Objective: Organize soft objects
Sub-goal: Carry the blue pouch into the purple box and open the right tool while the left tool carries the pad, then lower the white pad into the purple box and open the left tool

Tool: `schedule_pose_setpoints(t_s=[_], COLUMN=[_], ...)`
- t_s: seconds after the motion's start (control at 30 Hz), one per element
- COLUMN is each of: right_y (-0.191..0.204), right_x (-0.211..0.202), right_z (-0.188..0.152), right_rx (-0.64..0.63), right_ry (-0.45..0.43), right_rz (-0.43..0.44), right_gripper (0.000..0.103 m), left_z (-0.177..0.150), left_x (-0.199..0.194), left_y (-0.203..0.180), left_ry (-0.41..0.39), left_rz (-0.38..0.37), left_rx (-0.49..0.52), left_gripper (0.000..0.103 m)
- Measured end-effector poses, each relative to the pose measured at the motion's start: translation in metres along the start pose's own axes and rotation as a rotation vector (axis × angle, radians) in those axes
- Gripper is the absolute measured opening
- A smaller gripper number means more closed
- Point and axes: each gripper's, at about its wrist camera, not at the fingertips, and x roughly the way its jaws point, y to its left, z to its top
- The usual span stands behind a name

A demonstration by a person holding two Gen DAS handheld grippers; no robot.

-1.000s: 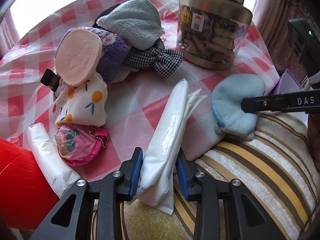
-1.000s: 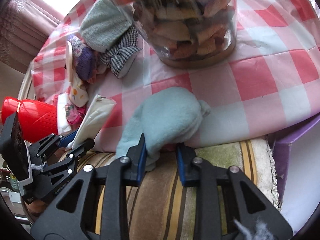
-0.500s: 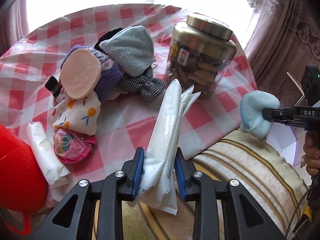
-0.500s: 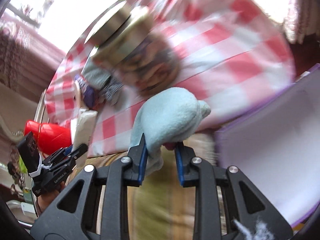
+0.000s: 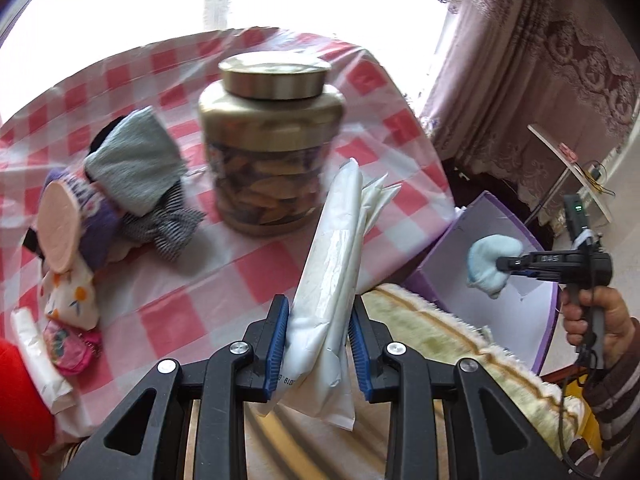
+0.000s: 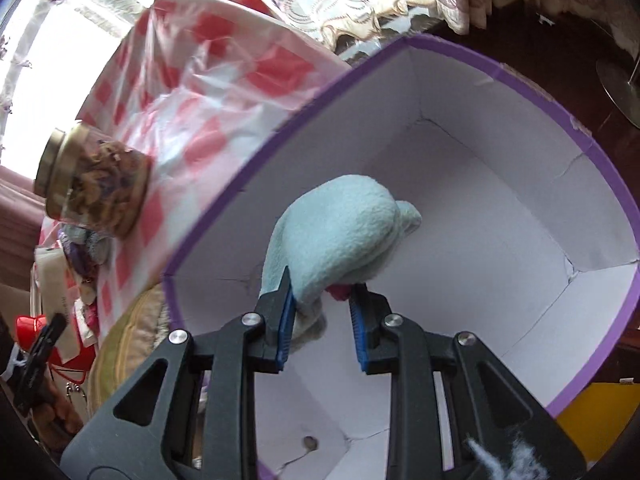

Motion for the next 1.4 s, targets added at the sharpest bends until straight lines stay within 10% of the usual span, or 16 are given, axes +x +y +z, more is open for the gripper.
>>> schedule_pose_setpoints(t_s=[0.17,0.47,0.7,0.87,1.03,1.4], right_y=[-0.023,-0.046,-0.054,-0.079,-0.096,-0.087], right_x=[0.030,0.049,-0.019,-0.055,-0.067,-0.061], right_z=[0.009,0.014,0.004,0.002,0.006,0.000], right_rx=[0.012,0.000,-0.085,-0.076,-0.037,-0.058], right_ry=[0.044,0.114,-0.028,-0.104,-0.132,-0.125], right_rz=[-0.023,-0.127,-0.198,-0.264,-0.286,-0.279], right_gripper=[0.030,0.066,0.074,0.075,0.075,0.075], left_z=[0.013,0.037,0.055,0.064,0.065,0.054], left_x=[0.012,0.049,0.109,0.153,0.188,0.161], left_y=[-0.030,-0.092,-0.149,-0.182,-0.221,-0.203], left_ry=[0.019,0.095,0.253,0.342,0.425,0.412], left_rz=[-0.038,-0.163,-0.415,-0.461,-0.505,-0.551], left_rx=[0.045,0.093,-0.077,-0.256,-0.345,-0.302], left_gripper=[0.031,0.031,0.031,0.031,0.070,0.070])
